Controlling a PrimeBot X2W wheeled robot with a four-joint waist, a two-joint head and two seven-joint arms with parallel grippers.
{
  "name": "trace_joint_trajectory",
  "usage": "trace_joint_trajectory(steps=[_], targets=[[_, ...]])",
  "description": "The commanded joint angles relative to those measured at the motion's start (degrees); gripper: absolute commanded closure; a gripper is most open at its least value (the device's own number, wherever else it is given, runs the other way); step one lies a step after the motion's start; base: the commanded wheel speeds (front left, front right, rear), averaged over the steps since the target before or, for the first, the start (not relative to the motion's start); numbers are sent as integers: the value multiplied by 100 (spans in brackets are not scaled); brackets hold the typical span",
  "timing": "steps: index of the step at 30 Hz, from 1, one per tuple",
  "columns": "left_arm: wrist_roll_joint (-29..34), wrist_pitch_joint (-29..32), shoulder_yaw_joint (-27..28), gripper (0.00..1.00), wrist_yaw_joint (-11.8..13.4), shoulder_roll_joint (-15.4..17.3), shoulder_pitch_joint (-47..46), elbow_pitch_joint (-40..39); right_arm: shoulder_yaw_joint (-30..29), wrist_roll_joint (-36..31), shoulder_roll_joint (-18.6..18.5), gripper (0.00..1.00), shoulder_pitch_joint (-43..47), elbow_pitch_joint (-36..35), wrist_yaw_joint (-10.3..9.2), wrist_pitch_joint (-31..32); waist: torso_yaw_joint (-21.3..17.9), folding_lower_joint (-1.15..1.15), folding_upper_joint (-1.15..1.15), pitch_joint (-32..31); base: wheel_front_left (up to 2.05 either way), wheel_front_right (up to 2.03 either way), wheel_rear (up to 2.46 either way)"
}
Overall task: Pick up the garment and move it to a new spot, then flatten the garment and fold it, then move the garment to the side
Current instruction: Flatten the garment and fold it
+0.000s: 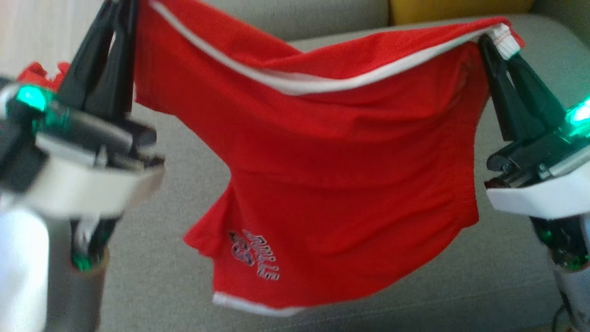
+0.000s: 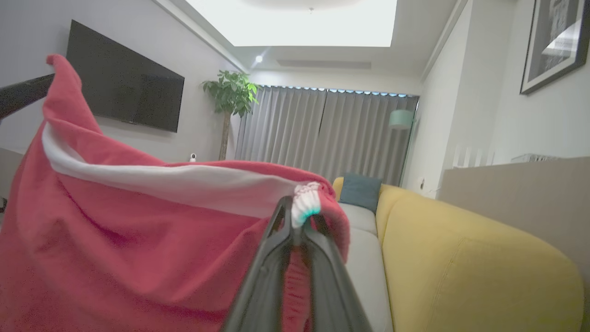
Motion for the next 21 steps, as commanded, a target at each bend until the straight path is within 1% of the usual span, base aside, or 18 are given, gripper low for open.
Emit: trace_joint_trajectory(steps=[1, 4, 7, 9, 14, 17, 20, 21], targets=[[-57, 142, 178, 100, -54, 246, -596, 127, 99, 126, -22, 100, -406, -75, -5, 96, 34, 0, 0, 333, 0, 0, 0], [-79, 257, 116, 100, -131, 375, -1277, 730, 328, 225, 12, 100, -1034, 341, -5, 104, 71, 0, 0, 753, 0, 0, 0], [-30, 271, 24, 100, -186, 471, -2183, 1399, 508, 219, 147, 100, -1960, 985, -5, -60, 123, 0, 0, 1229, 0, 0, 0], [53, 183, -44, 100, -206, 495, -2826, 1875, 601, 114, 276, 100, -2631, 1533, -5, -285, 163, 0, 0, 1472, 0, 0, 0], [240, -211, -70, 100, -151, 362, -4235, 3040, 632, -425, 712, 100, -4130, 3161, -5, -1100, 258, 0, 0, 1950, 0, 0, 0], [296, -407, -136, 100, -126, 252, -4677, 3597, 762, -685, 982, 100, -4683, 4130, -5, -1380, 346, 0, 0, 2241, 0, 0, 0], [214, -605, -177, 100, -122, 107, -4734, 4129, 1026, -836, 1120, 100, -4971, 4975, -5, -1549, 466, 0, 0, 2475, 0, 0, 0], [214, -605, -177, 100, -122, 107, -4734, 4129, 1026, -836, 1120, 100, -4971, 4975, -5, -1549, 466, 0, 0, 2475, 0, 0, 0]])
